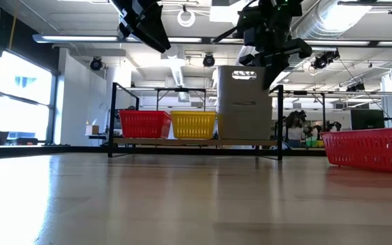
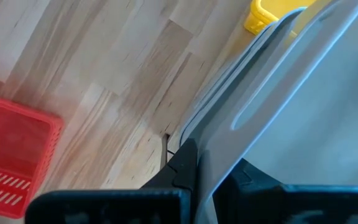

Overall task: Stack baskets on shelf by color
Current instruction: Stack the gray bin on the gray bins on the shelf

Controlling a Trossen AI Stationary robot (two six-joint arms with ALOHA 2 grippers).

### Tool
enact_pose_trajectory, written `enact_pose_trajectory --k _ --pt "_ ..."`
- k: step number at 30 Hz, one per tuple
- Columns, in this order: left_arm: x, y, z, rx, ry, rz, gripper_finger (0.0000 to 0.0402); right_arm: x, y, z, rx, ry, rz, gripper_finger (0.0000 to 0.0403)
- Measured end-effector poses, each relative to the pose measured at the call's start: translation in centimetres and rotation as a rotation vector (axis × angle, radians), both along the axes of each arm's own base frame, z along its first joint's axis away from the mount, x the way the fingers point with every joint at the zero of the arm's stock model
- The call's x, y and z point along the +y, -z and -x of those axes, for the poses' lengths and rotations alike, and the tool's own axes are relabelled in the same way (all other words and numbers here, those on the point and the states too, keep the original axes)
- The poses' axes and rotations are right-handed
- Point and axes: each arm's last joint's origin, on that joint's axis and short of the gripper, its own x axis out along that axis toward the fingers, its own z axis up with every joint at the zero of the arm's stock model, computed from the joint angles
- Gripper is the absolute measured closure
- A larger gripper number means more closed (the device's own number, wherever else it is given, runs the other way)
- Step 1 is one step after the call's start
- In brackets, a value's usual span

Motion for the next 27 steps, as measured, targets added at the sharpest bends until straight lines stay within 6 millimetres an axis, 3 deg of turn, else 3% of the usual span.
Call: enact_pose_trajectory --k 8,18,27 --pt "0.00 0.00 0.00 0.000 0.000 0.000 0.0275 -0.09 -0.04 -0.14 -0.015 0.034 -0.001 0.0385" --pt "0.00 0.00 0.00 0.000 0.000 0.000 0.0275 -0.15 0.03 0.10 0.031 0.082 0.029 0.0323" --pt "0.01 0.00 0.00 0.000 0.000 0.000 0.0275 -0.13 -0.48 0.37 0.029 0.096 0.081 0.0316"
